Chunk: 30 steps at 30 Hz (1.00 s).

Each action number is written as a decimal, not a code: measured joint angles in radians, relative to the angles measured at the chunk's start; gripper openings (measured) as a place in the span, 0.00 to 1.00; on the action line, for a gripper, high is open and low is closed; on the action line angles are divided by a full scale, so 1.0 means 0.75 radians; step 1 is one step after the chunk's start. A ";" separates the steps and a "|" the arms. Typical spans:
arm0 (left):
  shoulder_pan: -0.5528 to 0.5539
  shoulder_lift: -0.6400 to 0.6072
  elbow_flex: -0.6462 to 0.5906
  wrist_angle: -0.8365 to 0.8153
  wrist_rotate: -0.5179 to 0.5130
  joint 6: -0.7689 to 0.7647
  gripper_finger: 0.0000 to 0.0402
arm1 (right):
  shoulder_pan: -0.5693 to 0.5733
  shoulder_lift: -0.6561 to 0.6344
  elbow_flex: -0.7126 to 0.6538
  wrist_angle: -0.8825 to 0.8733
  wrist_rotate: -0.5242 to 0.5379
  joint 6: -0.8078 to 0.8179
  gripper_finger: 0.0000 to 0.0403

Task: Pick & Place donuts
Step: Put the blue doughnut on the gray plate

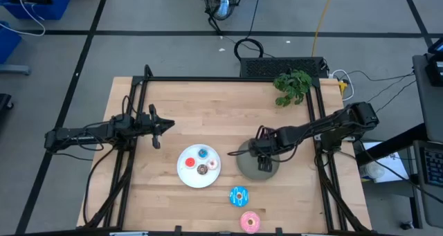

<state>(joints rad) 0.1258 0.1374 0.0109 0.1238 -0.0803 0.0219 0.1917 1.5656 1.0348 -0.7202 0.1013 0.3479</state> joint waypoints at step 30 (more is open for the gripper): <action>0.000 0.000 0.000 -0.015 0.000 0.001 0.10 | 0.524 0.564 0.916 -0.266 0.147 -0.015 0.05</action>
<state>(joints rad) 0.1257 0.1371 0.0109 0.1128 -0.0804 0.0225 0.5844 1.9885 1.7218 -0.9194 0.2112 0.3366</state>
